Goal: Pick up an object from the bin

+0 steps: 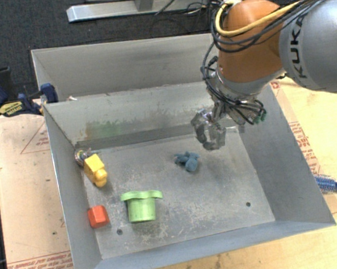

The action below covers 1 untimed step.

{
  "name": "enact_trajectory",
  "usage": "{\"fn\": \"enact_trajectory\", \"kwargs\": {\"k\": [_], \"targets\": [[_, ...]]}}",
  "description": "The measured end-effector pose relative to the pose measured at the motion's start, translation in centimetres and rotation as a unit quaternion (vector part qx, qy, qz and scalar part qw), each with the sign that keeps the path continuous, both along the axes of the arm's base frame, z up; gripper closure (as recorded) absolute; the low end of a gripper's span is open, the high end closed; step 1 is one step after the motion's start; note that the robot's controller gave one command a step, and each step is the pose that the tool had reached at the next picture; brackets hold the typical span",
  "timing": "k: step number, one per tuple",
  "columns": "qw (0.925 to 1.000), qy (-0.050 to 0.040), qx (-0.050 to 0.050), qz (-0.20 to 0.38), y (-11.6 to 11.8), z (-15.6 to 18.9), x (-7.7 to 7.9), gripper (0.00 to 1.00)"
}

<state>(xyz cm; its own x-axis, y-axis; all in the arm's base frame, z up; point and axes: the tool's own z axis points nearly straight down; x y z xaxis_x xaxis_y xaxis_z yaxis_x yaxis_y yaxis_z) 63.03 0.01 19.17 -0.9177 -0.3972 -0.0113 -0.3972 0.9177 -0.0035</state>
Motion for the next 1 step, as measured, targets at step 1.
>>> {"fn": "enact_trajectory", "kwargs": {"k": [1], "targets": [[1.0,0.004,0.0,-0.001,-0.01,-0.52,-0.15,0.0]]}}
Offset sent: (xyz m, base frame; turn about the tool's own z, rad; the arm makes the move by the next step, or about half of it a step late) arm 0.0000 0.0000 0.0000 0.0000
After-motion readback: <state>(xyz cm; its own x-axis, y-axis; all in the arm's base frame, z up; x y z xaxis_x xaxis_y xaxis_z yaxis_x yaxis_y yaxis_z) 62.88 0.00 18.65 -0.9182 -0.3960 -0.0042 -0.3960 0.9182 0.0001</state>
